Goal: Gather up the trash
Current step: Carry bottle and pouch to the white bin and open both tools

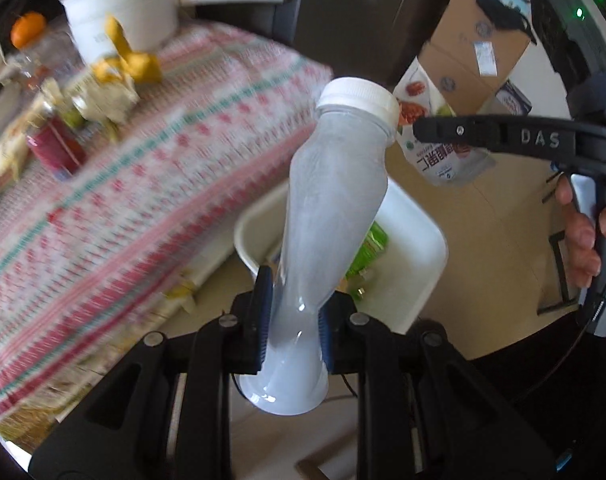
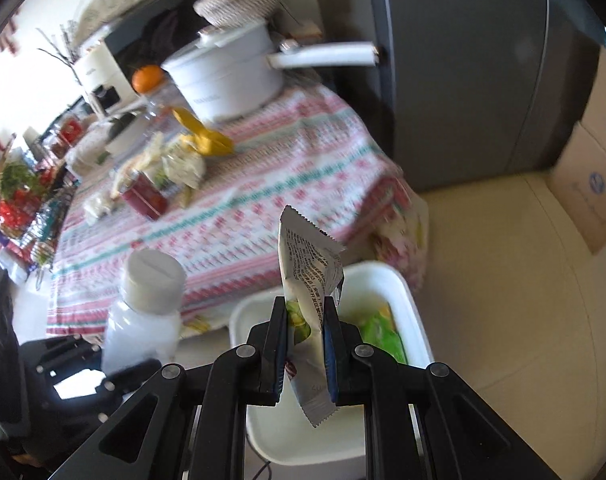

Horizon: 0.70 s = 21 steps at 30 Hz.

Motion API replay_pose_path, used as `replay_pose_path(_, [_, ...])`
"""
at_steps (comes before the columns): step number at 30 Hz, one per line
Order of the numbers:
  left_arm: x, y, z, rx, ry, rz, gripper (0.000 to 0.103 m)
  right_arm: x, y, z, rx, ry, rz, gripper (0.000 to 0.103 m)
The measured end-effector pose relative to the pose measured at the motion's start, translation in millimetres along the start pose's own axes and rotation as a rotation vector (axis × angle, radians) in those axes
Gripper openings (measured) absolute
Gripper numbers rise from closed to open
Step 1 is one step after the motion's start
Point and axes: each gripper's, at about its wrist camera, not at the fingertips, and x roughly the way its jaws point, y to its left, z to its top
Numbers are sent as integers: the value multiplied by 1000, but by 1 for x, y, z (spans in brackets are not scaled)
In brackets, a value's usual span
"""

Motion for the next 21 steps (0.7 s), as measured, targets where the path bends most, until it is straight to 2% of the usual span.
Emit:
replay_pose_path(3, [18, -6, 0, -9, 52, -23, 23, 14, -13, -6, 33, 68, -19, 17])
replay_pose_path(6, [28, -14, 2, 0, 67, -29, 23, 25, -22, -9, 61, 115, -17, 17])
replay_pose_path(12, [45, -18, 8, -1, 47, -67, 23, 36, -30, -13, 79, 165, -33, 17])
replay_pose_path(18, [56, -22, 14, 12, 15, -61, 25, 41, -39, -12, 104, 182, -42, 22])
replay_pose_path(20, [55, -21, 16, 9, 0, -37, 40, 42, -42, -12, 120, 187, -49, 26])
replay_pose_path(21, [52, -21, 16, 4, -13, -22, 56, 43, -43, -12, 126, 195, -52, 34])
